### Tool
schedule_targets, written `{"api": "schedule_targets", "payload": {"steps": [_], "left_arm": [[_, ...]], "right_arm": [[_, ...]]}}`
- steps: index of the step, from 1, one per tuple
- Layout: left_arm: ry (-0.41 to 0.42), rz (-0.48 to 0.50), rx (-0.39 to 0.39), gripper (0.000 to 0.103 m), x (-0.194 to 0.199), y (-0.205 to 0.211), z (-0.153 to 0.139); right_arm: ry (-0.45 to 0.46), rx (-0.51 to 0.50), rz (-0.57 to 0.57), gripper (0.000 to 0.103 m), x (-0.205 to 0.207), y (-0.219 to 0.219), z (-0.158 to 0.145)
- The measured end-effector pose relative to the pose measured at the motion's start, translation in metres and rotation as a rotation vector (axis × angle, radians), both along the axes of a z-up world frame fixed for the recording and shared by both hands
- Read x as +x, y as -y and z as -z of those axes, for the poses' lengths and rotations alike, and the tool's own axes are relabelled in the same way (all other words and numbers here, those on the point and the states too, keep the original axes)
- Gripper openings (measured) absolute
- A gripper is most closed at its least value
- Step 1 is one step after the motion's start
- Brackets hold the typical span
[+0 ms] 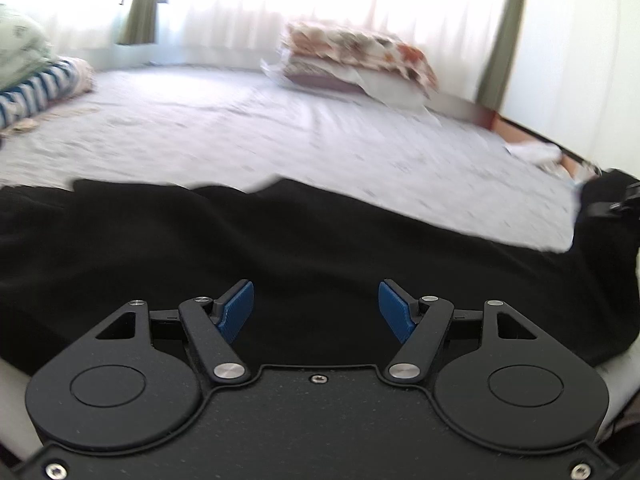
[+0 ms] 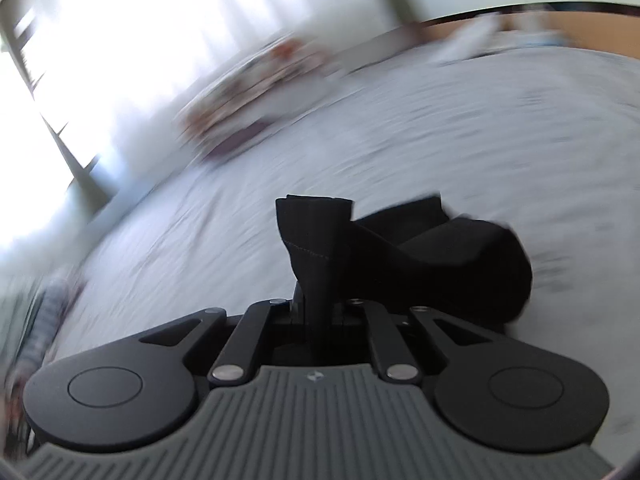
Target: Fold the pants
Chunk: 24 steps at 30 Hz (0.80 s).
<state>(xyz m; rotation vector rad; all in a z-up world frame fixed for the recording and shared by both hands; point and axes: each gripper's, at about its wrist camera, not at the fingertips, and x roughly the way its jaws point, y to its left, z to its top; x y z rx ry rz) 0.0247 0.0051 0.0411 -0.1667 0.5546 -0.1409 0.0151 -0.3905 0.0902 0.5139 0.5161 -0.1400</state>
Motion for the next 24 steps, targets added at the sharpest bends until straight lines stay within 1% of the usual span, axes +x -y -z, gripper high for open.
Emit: {"api": "schedule_targets", "payload": {"steps": [2,4,6,8,9,10,11,12,13,16,18,20,21,23,24], "left_arm": [[0.010,-0.032,-0.017,0.067,-0.004,-0.021,-0.004],[0.004,-0.060,-0.030,0.067,-0.006,-0.040,-0.004],[-0.003,-0.083,-0.038,0.067,-0.009,-0.058,-0.002],[-0.004,-0.086,-0.044,0.067,-0.011,-0.070,0.000],[-0.004,-0.079,-0.048,0.067,-0.012,-0.074,0.001],[-0.001,-0.069,-0.051,0.067,-0.014,-0.078,0.001],[0.004,-0.064,-0.049,0.067,-0.015,-0.079,0.001],[0.011,-0.057,-0.046,0.067,-0.015,-0.079,0.000],[0.019,-0.048,-0.043,0.067,-0.014,-0.076,-0.001],[0.051,-0.018,-0.043,0.067,-0.016,-0.071,-0.007],[0.068,0.001,-0.026,0.065,-0.014,-0.063,-0.013],[0.074,0.025,0.002,0.049,-0.011,-0.053,-0.019],[0.071,0.043,0.023,0.045,-0.008,-0.045,-0.022],[0.060,0.087,0.075,0.029,0.001,-0.029,-0.024],[0.048,0.113,0.105,0.025,0.006,-0.020,-0.023]], "right_arm": [[-0.055,-0.012,-0.181,0.009,0.027,-0.062,0.008],[-0.122,-0.030,-0.330,0.009,0.044,-0.119,0.023],[-0.176,-0.084,-0.442,0.010,0.049,-0.166,0.042],[-0.210,-0.140,-0.530,0.014,0.045,-0.204,0.058],[-0.218,-0.177,-0.548,0.025,0.041,-0.216,0.063],[-0.189,-0.236,-0.548,0.037,0.033,-0.227,0.064],[-0.169,-0.281,-0.556,0.046,0.027,-0.232,0.063],[-0.163,-0.315,-0.560,0.053,0.022,-0.236,0.060],[-0.157,-0.332,-0.567,0.061,0.016,-0.237,0.058],[-0.133,-0.352,-0.590,0.064,-0.008,-0.234,0.048],[-0.114,-0.376,-0.590,0.066,-0.023,-0.228,0.044],[-0.095,-0.399,-0.572,0.070,-0.036,-0.218,0.039],[-0.091,-0.407,-0.553,0.070,-0.041,-0.213,0.037],[-0.089,-0.417,-0.490,0.070,-0.050,-0.202,0.036],[-0.086,-0.416,-0.443,0.070,-0.053,-0.196,0.036]]}}
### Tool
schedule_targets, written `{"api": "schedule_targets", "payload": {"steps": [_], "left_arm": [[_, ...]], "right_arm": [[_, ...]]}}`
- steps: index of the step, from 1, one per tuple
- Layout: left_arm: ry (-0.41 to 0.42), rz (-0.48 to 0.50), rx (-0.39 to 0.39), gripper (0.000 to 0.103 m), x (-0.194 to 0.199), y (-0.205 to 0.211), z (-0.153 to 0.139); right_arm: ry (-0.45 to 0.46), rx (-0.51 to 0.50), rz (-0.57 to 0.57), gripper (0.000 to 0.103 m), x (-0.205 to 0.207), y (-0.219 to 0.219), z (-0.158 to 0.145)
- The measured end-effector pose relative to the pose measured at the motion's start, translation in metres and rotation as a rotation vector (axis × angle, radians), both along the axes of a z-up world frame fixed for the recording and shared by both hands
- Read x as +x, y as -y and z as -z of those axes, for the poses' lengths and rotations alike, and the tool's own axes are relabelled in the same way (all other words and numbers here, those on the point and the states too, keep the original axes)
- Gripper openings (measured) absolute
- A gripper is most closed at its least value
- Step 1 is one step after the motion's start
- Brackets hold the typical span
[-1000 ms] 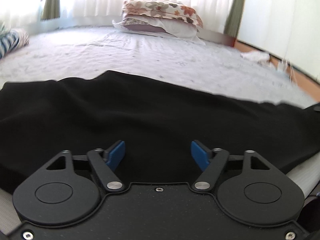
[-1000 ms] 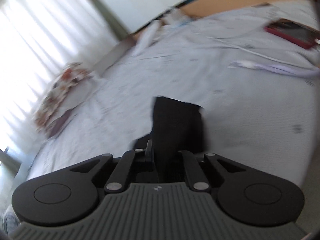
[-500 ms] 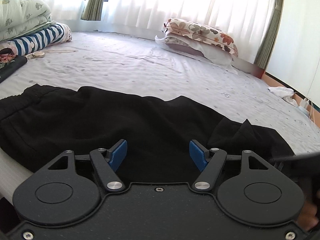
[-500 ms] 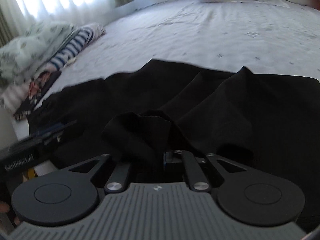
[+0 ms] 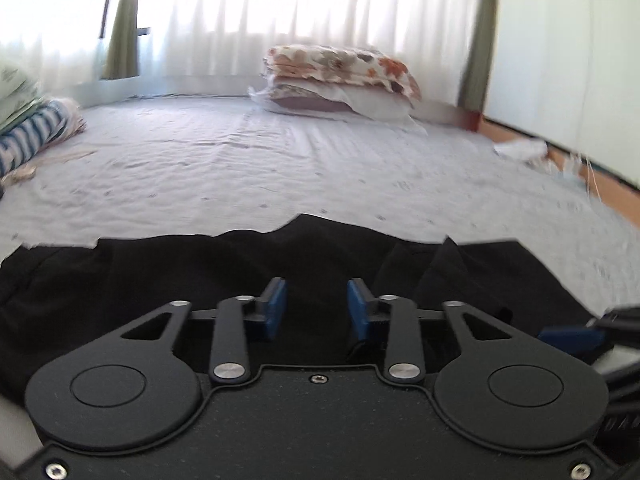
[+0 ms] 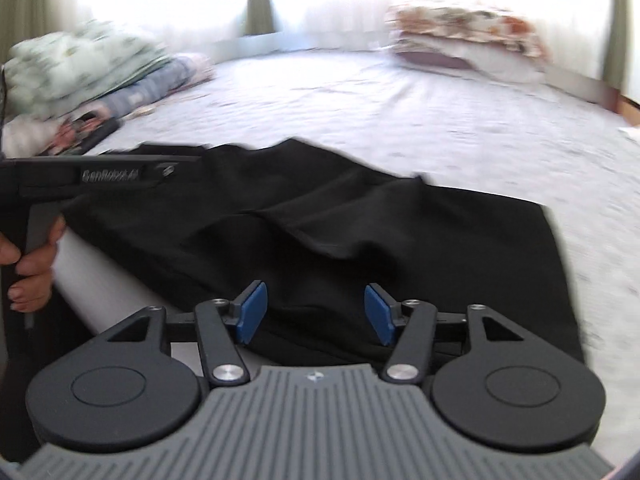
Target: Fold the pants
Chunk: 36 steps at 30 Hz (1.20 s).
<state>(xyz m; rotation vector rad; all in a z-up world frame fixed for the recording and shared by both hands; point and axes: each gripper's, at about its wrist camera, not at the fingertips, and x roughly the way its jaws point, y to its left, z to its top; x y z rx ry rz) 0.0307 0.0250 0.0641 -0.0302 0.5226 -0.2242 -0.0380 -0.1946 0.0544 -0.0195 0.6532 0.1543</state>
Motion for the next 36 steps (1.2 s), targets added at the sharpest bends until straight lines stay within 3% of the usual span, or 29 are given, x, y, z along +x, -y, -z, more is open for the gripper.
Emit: {"api": "schedule_targets", "payload": {"steps": [6,13,16,17,21,24,27,28,29,33,36], "left_arm": [[-0.107,0.112,0.122,0.017,0.014,0.041,0.024],[-0.121,0.207,0.200,0.019,0.007,0.050,0.031],[-0.090,0.177,0.217,0.020,0.010,0.041,0.019],[-0.081,0.170,0.217,0.020,0.013,0.039,0.015],[-0.057,0.200,0.261,0.020,0.029,0.046,0.007],[-0.058,0.273,0.301,0.020,0.036,0.063,0.010],[-0.070,0.363,0.315,0.032,0.037,0.084,0.019],[-0.068,0.383,0.332,0.042,0.037,0.091,0.023],[-0.064,0.390,0.356,0.045,0.038,0.099,0.029],[-0.041,0.309,0.433,0.046,0.054,0.112,0.045],[-0.055,0.126,0.425,0.046,0.074,0.098,0.041]], "right_arm": [[0.024,0.053,0.244,0.070,0.009,0.041,0.004],[-0.018,-0.053,0.214,0.070,0.049,0.030,0.024],[-0.003,-0.019,0.313,0.015,0.057,0.035,0.028],[0.010,0.001,0.352,0.009,0.055,0.040,0.027],[0.096,0.014,0.486,0.008,0.035,0.062,0.023],[0.127,0.006,0.527,0.008,0.020,0.075,0.022],[0.121,0.010,0.534,0.008,0.012,0.084,0.022],[0.121,0.013,0.533,0.008,0.012,0.085,0.022],[0.120,0.016,0.529,0.009,0.012,0.085,0.021],[0.128,0.039,0.502,0.009,0.014,0.081,0.016],[0.139,0.051,0.473,0.009,0.019,0.076,0.012]]}}
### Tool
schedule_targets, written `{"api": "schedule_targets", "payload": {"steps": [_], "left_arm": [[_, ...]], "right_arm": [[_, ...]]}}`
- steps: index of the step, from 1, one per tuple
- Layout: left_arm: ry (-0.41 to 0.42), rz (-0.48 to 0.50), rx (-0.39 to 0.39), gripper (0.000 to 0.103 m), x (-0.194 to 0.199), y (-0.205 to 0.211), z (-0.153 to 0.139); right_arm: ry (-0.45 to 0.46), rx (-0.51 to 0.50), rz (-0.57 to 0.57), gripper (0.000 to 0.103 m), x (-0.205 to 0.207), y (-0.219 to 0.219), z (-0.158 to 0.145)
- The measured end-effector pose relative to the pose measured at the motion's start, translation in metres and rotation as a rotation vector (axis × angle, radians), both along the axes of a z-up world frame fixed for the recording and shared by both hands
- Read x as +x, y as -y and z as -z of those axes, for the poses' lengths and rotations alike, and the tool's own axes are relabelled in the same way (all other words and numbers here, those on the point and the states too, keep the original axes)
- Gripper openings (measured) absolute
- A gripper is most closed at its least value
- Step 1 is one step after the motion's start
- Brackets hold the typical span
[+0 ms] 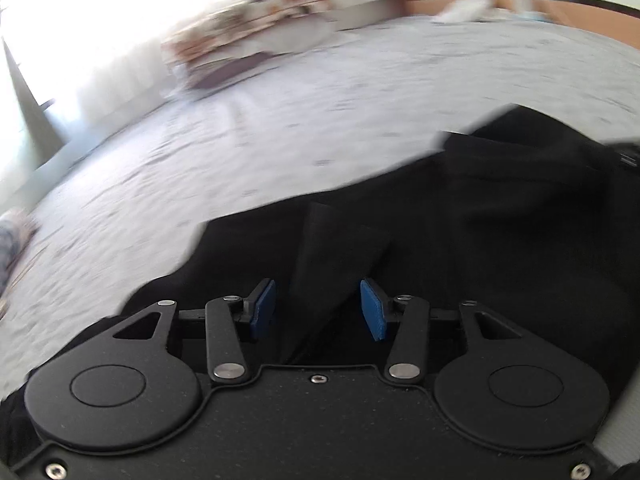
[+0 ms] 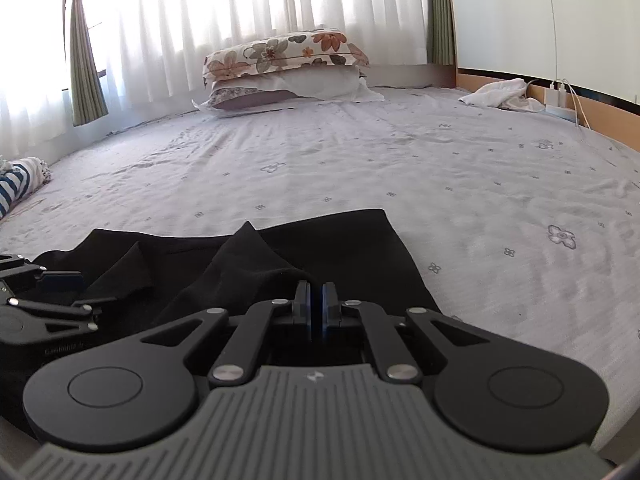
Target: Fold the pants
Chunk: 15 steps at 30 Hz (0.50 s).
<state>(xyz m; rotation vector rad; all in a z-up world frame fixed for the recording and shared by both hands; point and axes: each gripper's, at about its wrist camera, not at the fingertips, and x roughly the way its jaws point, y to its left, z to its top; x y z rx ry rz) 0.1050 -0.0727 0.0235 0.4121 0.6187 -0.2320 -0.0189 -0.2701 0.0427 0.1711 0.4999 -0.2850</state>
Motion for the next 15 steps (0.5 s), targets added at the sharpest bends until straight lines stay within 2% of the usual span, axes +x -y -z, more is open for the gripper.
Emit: {"api": "schedule_targets", "payload": {"steps": [2,4,7,9,10,11,12,13,14,15], "left_arm": [[0.011,-0.159,-0.022,0.045,0.013,-0.022,-0.006],[0.012,-0.293,-0.080,0.045,0.020,-0.050,-0.013],[0.031,-0.417,-0.188,0.043,0.013,-0.089,-0.025],[0.046,-0.442,-0.208,0.044,0.004,-0.105,-0.030],[0.056,-0.442,-0.211,0.045,-0.001,-0.109,-0.032],[0.064,-0.436,-0.220,0.047,-0.008,-0.114,-0.034],[0.065,-0.422,-0.234,0.048,-0.015,-0.117,-0.035],[0.061,-0.396,-0.256,0.049,-0.024,-0.119,-0.037],[0.054,-0.367,-0.279,0.050,-0.030,-0.118,-0.038],[0.043,-0.329,-0.307,0.050,-0.038,-0.117,-0.039]], "right_arm": [[0.013,0.013,-0.029,0.009,0.007,-0.005,-0.004],[0.022,0.039,-0.076,0.009,0.020,-0.012,-0.009],[0.035,0.100,-0.199,0.009,0.045,-0.028,-0.018],[0.058,0.201,-0.334,0.014,0.058,-0.033,-0.026],[0.069,0.271,-0.408,0.022,0.063,-0.033,-0.029],[0.089,0.317,-0.437,0.038,0.065,-0.032,-0.033],[0.107,0.341,-0.447,0.044,0.063,-0.030,-0.036],[0.114,0.342,-0.443,0.059,0.061,-0.028,-0.039],[0.124,0.334,-0.433,0.064,0.057,-0.024,-0.042],[0.134,0.323,-0.417,0.064,0.051,-0.020,-0.043]]}}
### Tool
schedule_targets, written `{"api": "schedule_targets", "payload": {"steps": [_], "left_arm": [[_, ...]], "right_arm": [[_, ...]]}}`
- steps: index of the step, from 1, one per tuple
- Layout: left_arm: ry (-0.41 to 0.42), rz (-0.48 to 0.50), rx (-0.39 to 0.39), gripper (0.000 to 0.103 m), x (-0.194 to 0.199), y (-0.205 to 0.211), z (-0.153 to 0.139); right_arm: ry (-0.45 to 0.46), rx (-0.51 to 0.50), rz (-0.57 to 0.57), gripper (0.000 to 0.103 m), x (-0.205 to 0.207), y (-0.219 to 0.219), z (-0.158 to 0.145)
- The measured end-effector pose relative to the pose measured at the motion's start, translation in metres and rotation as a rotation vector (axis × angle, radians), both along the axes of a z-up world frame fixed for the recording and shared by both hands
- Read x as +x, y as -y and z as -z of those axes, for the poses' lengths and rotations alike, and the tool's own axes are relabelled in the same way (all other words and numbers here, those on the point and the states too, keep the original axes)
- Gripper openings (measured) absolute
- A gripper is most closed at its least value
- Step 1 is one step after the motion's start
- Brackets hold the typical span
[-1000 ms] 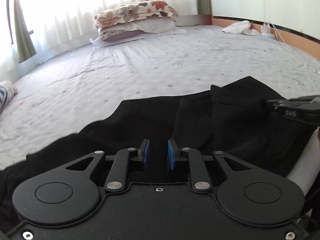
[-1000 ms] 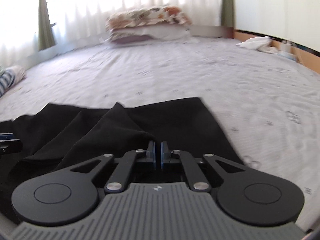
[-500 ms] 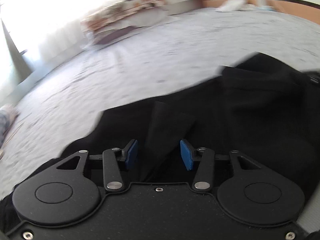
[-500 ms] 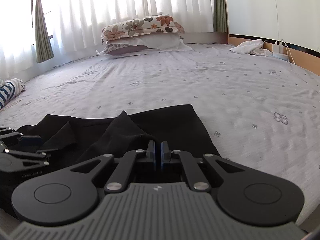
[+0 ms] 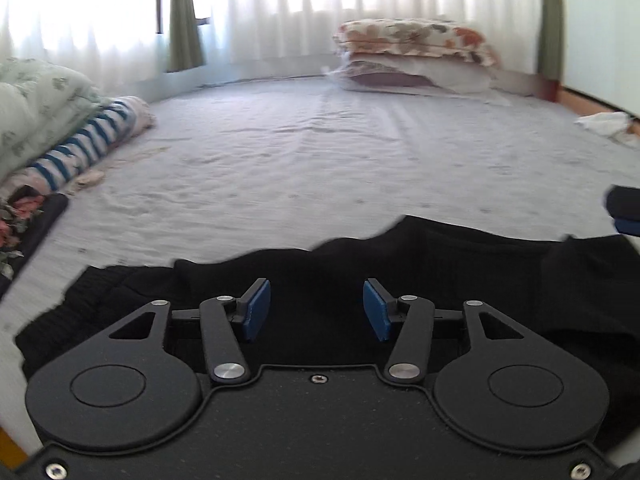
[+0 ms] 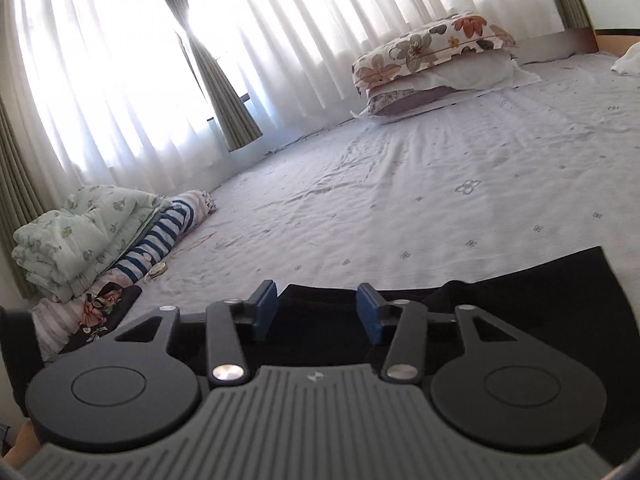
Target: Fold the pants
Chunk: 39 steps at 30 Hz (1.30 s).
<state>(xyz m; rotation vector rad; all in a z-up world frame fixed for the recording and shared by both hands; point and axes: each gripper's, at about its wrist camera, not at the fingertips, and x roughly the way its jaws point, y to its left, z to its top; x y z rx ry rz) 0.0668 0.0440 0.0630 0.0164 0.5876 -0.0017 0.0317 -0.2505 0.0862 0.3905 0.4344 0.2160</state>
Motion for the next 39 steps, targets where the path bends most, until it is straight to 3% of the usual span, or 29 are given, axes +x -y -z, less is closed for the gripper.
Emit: {"api": "schedule_targets", "payload": {"steps": [4,7,9,11,12,16,17,18,19,20,23,27,31,34,36,39], "left_arm": [[0.004,0.203,-0.096,0.059,-0.032,0.031,-0.005],[0.006,0.372,-0.071,0.078,-0.049,0.075,-0.001],[0.030,0.442,-0.041,0.083,-0.051,0.106,0.004],[-0.008,0.422,-0.060,0.083,-0.038,0.122,0.009],[-0.049,0.388,-0.106,0.084,-0.022,0.127,0.013],[-0.195,0.263,-0.379,0.088,0.024,0.118,0.034],[-0.215,0.248,-0.418,0.081,0.035,0.114,0.040],[-0.206,0.227,-0.413,0.070,0.040,0.113,0.043],[-0.185,0.210,-0.378,0.028,0.041,0.115,0.041],[-0.182,0.200,-0.347,0.011,0.045,0.115,0.038],[-0.107,0.161,-0.365,0.007,0.049,0.090,0.022],[-0.002,0.103,-0.194,0.008,0.059,0.069,-0.006],[0.026,0.021,-0.033,0.011,0.073,0.057,-0.013],[0.032,-0.004,0.095,0.036,0.079,0.057,-0.011],[0.040,-0.013,0.093,0.037,0.073,0.054,-0.012],[0.030,0.092,0.022,0.040,0.051,0.055,-0.016]], "right_arm": [[-0.030,-0.068,0.125,0.066,-0.028,0.028,-0.001],[-0.114,-0.202,0.252,0.066,-0.045,0.044,0.010],[-0.178,-0.284,0.301,0.066,-0.054,0.048,0.023],[-0.216,-0.356,0.308,0.066,-0.062,0.046,0.036],[-0.228,-0.395,0.304,0.066,-0.065,0.043,0.042],[-0.246,-0.495,0.279,0.066,-0.076,0.028,0.062],[-0.246,-0.495,0.273,0.066,-0.076,0.026,0.064],[-0.241,-0.491,0.273,0.066,-0.077,0.025,0.066],[-0.237,-0.490,0.273,0.066,-0.078,0.025,0.066],[-0.235,-0.490,0.271,0.066,-0.078,0.025,0.066],[-0.236,-0.468,0.264,0.066,-0.080,0.029,0.065],[-0.228,-0.457,0.254,0.067,-0.081,0.032,0.066],[-0.212,-0.487,0.235,0.068,-0.080,0.020,0.065],[-0.192,-0.491,0.192,0.069,-0.076,0.008,0.063],[-0.187,-0.480,0.159,0.070,-0.072,-0.001,0.064],[-0.177,-0.488,0.112,0.070,-0.069,-0.015,0.066]]}}
